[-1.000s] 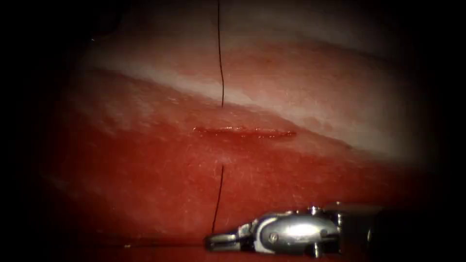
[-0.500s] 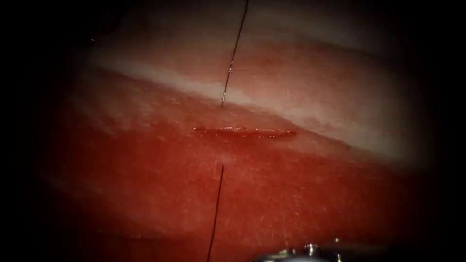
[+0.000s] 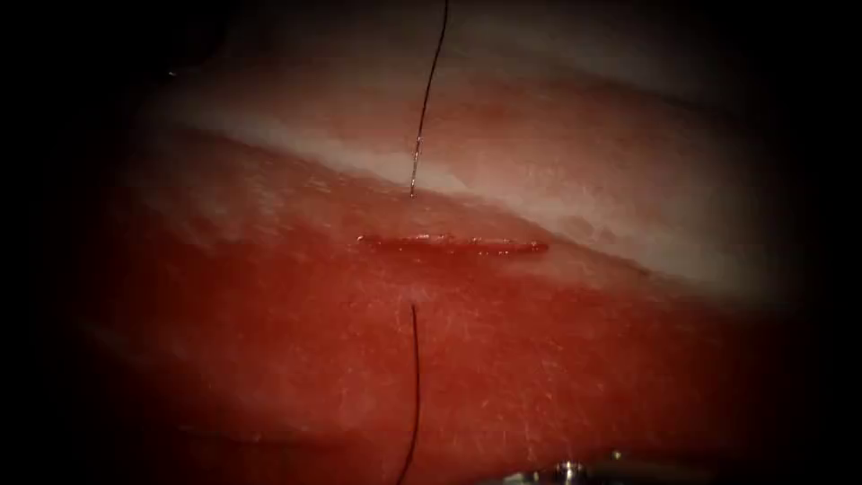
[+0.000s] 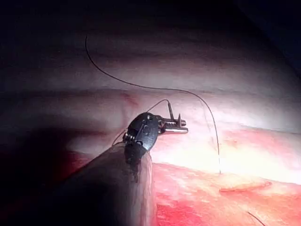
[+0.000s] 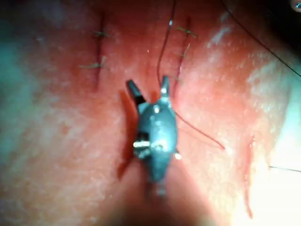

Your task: Wound Closure

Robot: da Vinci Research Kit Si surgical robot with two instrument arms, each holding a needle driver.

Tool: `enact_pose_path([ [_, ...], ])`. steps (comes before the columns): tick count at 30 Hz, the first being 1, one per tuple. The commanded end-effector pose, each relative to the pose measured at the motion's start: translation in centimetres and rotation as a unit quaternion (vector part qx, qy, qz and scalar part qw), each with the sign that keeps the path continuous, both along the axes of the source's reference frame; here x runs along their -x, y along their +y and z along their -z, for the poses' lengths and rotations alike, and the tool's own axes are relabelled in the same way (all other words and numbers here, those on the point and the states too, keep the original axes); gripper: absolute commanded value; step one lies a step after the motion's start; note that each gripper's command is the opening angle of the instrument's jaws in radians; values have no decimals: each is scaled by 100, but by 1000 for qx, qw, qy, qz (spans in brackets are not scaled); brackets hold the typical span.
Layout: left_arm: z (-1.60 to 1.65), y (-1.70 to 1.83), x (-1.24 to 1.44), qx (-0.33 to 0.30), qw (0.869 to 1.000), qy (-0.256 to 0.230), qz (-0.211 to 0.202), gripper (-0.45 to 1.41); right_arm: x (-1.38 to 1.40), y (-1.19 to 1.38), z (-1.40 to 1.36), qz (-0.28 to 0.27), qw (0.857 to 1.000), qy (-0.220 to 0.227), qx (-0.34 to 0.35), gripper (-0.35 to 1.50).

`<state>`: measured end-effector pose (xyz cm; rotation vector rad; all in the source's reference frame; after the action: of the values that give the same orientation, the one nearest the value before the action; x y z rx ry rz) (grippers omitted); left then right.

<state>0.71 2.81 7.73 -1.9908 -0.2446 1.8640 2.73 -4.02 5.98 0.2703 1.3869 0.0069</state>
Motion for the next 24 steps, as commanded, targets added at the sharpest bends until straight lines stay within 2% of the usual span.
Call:
enact_pose_path([
  [1, -5, 5, 3, 1, 1000, 0, 0, -45, 0, 21, -18, -10, 1000, -1, 6, 111],
  [5, -5, 4, 3, 1, 1000, 0, 0, -45, 13, 62, -53, -31, 999, -10, 20, 118],
  [11, -5, 4, 3, -1, 1000, -1, -1, -45, 20, 93, -103, -47, 998, -28, 28, 121],
  [12, -6, 4, 3, -1, 1000, -1, -1, -45, 20, 101, -120, -52, 998, -35, 29, 123],
  [17, -6, 4, 3, -1, 1000, -1, -1, -45, 16, 107, -148, -60, 997, -43, 32, 126],
  [24, -9, 5, 3, -1, 1000, 0, -1, -45, 7, 109, -153, -64, 997, -42, 33, 114],
])
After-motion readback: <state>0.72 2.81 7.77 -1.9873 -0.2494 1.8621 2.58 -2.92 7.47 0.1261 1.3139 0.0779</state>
